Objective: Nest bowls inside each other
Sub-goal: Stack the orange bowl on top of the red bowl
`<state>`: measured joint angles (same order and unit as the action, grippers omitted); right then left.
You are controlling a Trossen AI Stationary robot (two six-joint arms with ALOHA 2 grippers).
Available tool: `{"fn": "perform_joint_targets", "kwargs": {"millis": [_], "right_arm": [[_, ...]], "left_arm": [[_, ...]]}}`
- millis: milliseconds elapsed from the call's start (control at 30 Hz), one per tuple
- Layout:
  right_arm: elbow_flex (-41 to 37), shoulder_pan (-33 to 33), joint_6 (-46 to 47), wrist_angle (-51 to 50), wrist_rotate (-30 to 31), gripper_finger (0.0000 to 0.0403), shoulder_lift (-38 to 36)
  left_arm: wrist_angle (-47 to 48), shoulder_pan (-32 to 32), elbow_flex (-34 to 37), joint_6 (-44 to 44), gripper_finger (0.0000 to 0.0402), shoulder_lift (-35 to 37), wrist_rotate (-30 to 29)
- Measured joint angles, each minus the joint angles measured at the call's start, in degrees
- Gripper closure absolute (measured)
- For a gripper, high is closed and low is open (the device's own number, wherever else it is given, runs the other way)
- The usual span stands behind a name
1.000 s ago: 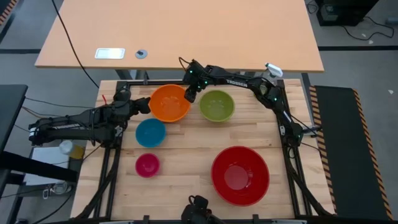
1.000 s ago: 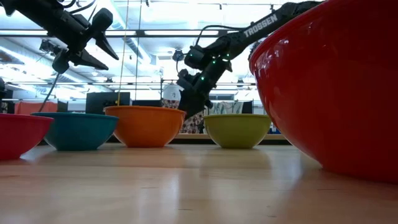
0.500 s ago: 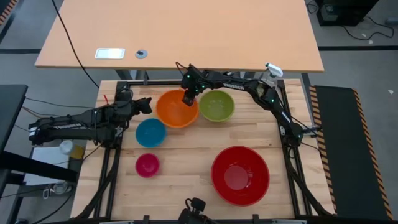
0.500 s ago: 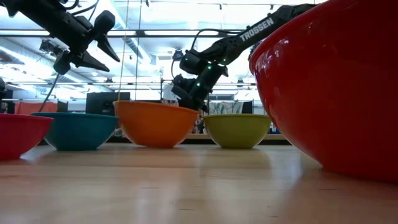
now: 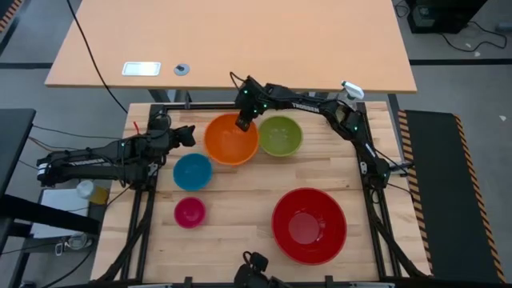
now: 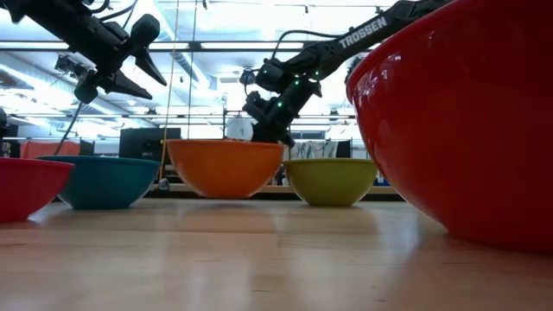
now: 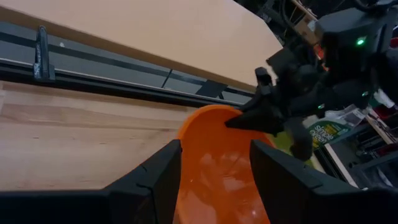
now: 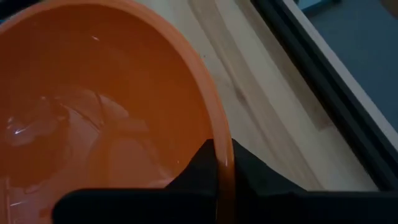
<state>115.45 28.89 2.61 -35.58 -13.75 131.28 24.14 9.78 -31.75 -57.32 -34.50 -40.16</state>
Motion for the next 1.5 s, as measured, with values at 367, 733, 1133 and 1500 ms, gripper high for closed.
{"fn": "perform_joint_targets", "kwargs": {"millis": [367,733,1133,1500], "right_arm": [[0.0,0.5,-0.3,-3.9,-5.8,0.0366,-7.0],[0.0,-0.5,-10.3,-20.0,-15.7,0.0373,-15.9],[0.1,-9.3,-21.1,-43.5,-17.0,0.0369,-19.2],[0.1,-18.7,-22.7,-47.5,-16.3,0.0369,-22.7]], "left_arm": [[-0.1,0.0,0.0,0.1,0.0209,0.0,0.0],[-0.2,0.0,0.0,3.1,0.0209,0.0,0.3],[-3.2,0.0,0.0,6.8,0.0209,0.0,0.4],[-4.7,0.0,0.0,9.1,0.0209,0.0,3.8]]}}
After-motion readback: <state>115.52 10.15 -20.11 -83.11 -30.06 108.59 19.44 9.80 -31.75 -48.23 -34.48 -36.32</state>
